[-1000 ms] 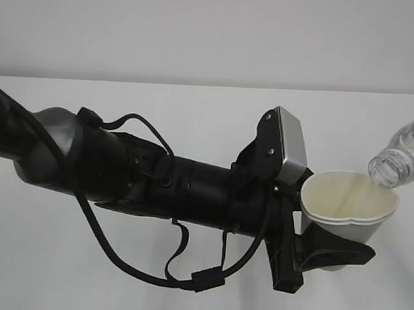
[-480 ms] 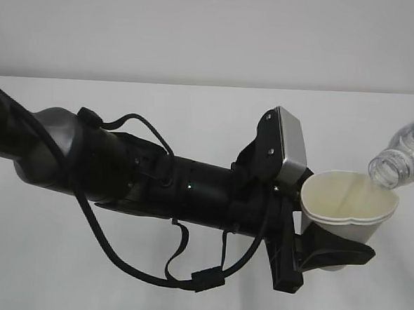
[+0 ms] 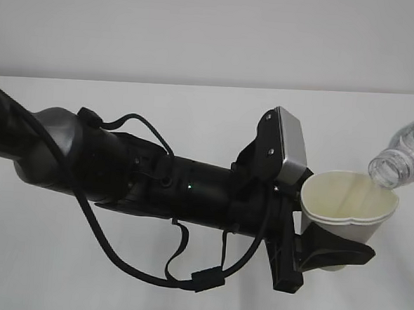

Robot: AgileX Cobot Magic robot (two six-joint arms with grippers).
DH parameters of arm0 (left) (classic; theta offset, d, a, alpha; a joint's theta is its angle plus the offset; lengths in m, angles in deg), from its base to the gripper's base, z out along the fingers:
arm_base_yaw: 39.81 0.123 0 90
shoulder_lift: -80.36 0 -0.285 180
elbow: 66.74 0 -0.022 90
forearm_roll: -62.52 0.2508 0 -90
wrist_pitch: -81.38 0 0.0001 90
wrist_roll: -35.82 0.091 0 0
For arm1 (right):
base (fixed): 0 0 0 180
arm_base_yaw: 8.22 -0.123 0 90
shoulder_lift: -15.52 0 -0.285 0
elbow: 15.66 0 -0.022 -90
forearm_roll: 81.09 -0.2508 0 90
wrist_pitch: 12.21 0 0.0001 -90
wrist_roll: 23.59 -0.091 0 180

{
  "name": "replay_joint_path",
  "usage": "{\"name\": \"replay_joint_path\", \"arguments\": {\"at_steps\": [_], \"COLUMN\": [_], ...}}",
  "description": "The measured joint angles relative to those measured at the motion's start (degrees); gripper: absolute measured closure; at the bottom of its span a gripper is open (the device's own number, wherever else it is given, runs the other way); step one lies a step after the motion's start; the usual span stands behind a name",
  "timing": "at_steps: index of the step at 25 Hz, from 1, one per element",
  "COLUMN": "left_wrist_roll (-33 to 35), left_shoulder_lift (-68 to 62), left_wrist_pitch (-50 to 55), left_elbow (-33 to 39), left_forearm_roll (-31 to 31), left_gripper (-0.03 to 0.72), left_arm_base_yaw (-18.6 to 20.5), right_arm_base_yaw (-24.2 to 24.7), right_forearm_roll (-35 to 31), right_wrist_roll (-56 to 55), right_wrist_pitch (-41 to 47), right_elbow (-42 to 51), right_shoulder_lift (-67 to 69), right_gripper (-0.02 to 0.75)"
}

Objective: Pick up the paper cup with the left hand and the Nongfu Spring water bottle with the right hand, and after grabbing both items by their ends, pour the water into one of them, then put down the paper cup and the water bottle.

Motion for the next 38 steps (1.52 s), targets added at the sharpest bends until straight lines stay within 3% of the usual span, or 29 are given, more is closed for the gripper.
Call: {"name": "replay_joint_path", "arguments": {"at_steps": [38], "left_wrist_roll": [0.0], "left_shoulder_lift": [0.0], "left_wrist_pitch": [0.0], "left_elbow": [0.0], "left_forearm_roll": [0.0], "left_gripper": [0.263], "left_arm_base_yaw": [0.0], "right_arm_base_yaw": [0.0], "right_forearm_roll": [2.1], "right_wrist_roll": [0.0], "right_wrist_pitch": [1.0], "right_elbow": [0.0], "right_shoulder_lift": [0.0], "right_gripper": [0.337]}}
